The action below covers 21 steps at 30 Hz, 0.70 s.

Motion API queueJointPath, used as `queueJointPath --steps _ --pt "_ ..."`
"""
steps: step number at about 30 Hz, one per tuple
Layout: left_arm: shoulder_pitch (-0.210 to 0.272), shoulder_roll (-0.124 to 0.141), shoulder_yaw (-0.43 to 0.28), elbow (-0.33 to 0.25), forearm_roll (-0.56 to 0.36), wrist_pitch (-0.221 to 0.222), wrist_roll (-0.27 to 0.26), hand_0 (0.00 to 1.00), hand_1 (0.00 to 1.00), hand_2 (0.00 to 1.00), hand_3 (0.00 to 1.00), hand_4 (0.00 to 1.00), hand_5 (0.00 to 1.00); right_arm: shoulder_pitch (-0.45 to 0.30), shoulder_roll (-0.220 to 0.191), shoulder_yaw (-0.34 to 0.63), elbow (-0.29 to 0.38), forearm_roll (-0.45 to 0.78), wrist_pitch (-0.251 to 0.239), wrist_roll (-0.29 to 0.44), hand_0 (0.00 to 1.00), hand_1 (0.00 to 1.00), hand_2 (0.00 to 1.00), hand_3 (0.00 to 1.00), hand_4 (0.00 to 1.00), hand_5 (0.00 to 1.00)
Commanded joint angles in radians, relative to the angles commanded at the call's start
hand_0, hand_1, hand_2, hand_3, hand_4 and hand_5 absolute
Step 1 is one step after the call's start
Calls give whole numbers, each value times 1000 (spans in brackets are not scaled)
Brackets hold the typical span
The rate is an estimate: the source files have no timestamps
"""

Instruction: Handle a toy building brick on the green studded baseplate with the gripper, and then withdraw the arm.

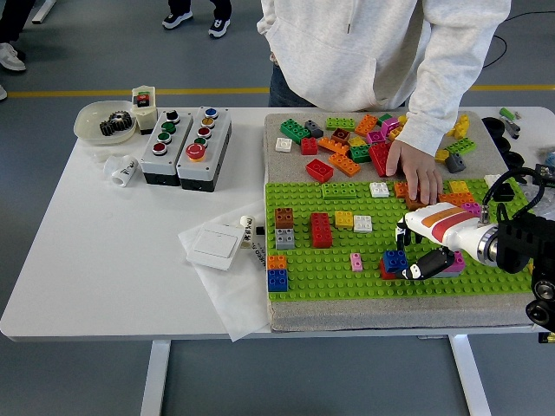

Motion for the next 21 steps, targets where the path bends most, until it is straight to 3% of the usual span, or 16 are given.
queueJointPath --steps 21 --pt "1 -1 -2 -1 4 0 3 747 750 801 611 644 620 -9 -3 33 22 1 12 -4 495 532 582 524 927 452"
